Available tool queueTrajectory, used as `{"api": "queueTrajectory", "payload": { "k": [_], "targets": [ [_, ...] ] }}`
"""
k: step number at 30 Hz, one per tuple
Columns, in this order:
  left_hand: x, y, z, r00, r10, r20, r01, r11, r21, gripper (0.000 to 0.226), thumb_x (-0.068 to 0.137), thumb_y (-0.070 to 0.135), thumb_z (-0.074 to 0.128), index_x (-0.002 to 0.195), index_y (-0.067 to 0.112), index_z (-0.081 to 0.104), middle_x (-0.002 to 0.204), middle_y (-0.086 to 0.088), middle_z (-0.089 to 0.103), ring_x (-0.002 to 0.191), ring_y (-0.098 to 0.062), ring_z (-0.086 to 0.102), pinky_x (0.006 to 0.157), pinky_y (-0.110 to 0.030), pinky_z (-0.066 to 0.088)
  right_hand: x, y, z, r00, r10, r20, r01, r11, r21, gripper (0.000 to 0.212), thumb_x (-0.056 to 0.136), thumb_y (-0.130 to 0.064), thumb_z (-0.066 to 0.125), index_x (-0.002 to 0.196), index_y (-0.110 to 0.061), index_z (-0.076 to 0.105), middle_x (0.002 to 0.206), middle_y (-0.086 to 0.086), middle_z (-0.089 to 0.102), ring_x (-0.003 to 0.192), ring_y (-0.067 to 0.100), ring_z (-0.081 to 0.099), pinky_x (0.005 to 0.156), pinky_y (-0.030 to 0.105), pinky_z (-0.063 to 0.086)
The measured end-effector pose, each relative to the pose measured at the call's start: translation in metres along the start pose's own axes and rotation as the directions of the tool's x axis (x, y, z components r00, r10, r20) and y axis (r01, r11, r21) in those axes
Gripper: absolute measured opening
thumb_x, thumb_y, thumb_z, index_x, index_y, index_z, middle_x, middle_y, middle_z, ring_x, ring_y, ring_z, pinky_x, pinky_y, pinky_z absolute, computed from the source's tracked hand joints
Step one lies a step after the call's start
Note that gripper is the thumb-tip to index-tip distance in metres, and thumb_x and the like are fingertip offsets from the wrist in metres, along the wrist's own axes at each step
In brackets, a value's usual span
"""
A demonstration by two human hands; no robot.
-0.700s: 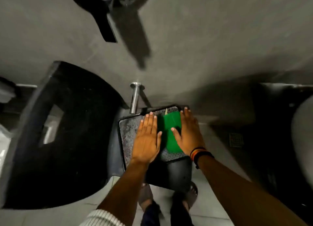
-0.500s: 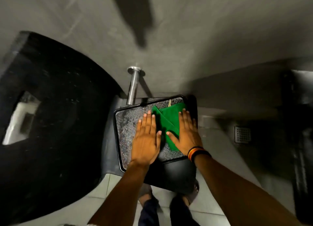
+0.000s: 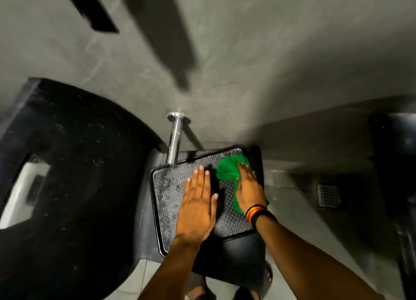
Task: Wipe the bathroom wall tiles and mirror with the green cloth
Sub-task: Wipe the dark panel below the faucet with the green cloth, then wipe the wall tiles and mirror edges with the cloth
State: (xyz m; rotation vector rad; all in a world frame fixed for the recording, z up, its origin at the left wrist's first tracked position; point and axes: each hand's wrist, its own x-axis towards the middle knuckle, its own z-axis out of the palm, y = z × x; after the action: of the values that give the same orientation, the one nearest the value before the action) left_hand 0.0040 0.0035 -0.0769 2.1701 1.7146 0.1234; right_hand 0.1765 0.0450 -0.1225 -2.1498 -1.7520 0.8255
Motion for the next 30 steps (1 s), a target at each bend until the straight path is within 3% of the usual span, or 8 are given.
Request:
{"api": "queueTrajectory", "payload": {
  "k": [5, 9, 12, 14, 17, 25, 28, 30],
  "targets": [
    [0.014, 0.051, -0.066, 0.989, 0.140, -0.050, -0.140, 0.990, 0.004, 0.065, 0.108, 0.038, 0.023, 0.165, 0.010, 0.008, 0.175, -0.005, -0.003, 0.163, -0.023, -0.004, 0.131, -0.035, -0.005, -0.034, -0.041, -0.089, 0.964, 0.197, -0.176, -0.122, 0.922, 0.367, 0.045, 0.099, -0.016, 0.046, 0.145, -0.019, 0.043, 0.144, 0.010, 0.054, 0.124, 0.031, 0.057, 0.101, 0.036, 0.046],
    [0.038, 0.103, -0.144, 0.922, 0.353, -0.160, -0.337, 0.934, 0.117, 0.064, 0.101, 0.033, 0.043, 0.154, -0.002, 0.043, 0.167, -0.016, 0.031, 0.153, -0.036, 0.037, 0.123, -0.041, 0.019, -0.067, -0.081, -0.169, 0.903, 0.337, -0.267, -0.095, 0.762, 0.641, 0.036, 0.100, -0.019, 0.048, 0.135, -0.025, 0.051, 0.136, 0.011, 0.062, 0.117, 0.019, 0.059, 0.095, 0.027, 0.043],
    [0.052, 0.156, -0.244, 0.832, 0.494, -0.252, -0.465, 0.869, 0.170, 0.065, 0.100, 0.035, 0.044, 0.153, -0.002, 0.044, 0.166, -0.016, 0.031, 0.153, -0.035, 0.038, 0.123, -0.041, 0.023, -0.099, -0.119, -0.263, 0.802, 0.418, -0.426, 0.029, 0.686, 0.727, 0.036, 0.098, -0.017, 0.052, 0.134, -0.020, 0.054, 0.138, 0.010, 0.059, 0.115, 0.009, 0.049, 0.094, 0.017, 0.033],
    [0.055, 0.188, -0.301, 0.767, 0.569, -0.295, -0.533, 0.822, 0.199, 0.065, 0.101, 0.035, 0.044, 0.155, -0.001, 0.041, 0.168, -0.015, 0.029, 0.154, -0.034, 0.035, 0.124, -0.041, 0.021, -0.116, -0.136, -0.317, 0.712, 0.449, -0.540, 0.141, 0.662, 0.736, 0.036, 0.098, -0.017, 0.052, 0.133, -0.014, 0.057, 0.135, 0.015, 0.061, 0.113, 0.014, 0.052, 0.093, 0.014, 0.034],
    [0.055, 0.237, -0.390, 0.643, 0.666, -0.378, -0.613, 0.744, 0.268, 0.064, 0.103, 0.033, 0.043, 0.158, 0.001, 0.036, 0.170, -0.015, 0.025, 0.156, -0.034, 0.029, 0.125, -0.042, 0.019, -0.136, -0.153, -0.407, 0.637, 0.452, -0.624, 0.296, 0.604, 0.740, 0.036, 0.101, -0.023, 0.044, 0.132, -0.010, 0.056, 0.129, 0.022, 0.062, 0.113, 0.029, 0.060, 0.092, 0.032, 0.041],
    [0.045, 0.325, -0.572, 0.384, 0.723, -0.574, -0.584, 0.672, 0.456, 0.064, 0.108, 0.036, 0.029, 0.164, 0.004, 0.018, 0.174, -0.014, 0.008, 0.162, -0.030, 0.007, 0.132, -0.038, -0.001, -0.177, -0.194, -0.604, 0.102, 0.487, -0.868, 0.620, 0.651, 0.438, 0.052, 0.100, -0.039, 0.034, 0.143, -0.012, 0.042, 0.134, 0.021, 0.058, 0.118, 0.033, 0.058, 0.096, 0.031, 0.040],
    [0.043, 0.343, -0.613, 0.329, 0.729, -0.600, -0.556, 0.663, 0.501, 0.065, 0.109, 0.038, 0.026, 0.164, 0.005, 0.014, 0.174, -0.012, 0.003, 0.162, -0.028, 0.002, 0.132, -0.035, -0.007, -0.174, -0.200, -0.649, 0.007, 0.485, -0.875, 0.650, 0.663, 0.373, 0.051, 0.102, -0.037, 0.032, 0.147, -0.014, 0.036, 0.142, 0.017, 0.053, 0.125, 0.030, 0.053, 0.099, 0.025, 0.037],
    [0.041, 0.353, -0.635, 0.296, 0.735, -0.610, -0.537, 0.656, 0.530, 0.064, 0.109, 0.036, 0.027, 0.163, 0.003, 0.018, 0.173, -0.014, 0.008, 0.162, -0.030, 0.007, 0.131, -0.035, -0.006, -0.163, -0.199, -0.668, 0.025, 0.433, -0.901, 0.639, 0.686, 0.348, 0.056, 0.100, -0.041, 0.030, 0.151, -0.017, 0.029, 0.150, 0.014, 0.045, 0.133, 0.029, 0.048, 0.107, 0.030, 0.037]
  ]
}}
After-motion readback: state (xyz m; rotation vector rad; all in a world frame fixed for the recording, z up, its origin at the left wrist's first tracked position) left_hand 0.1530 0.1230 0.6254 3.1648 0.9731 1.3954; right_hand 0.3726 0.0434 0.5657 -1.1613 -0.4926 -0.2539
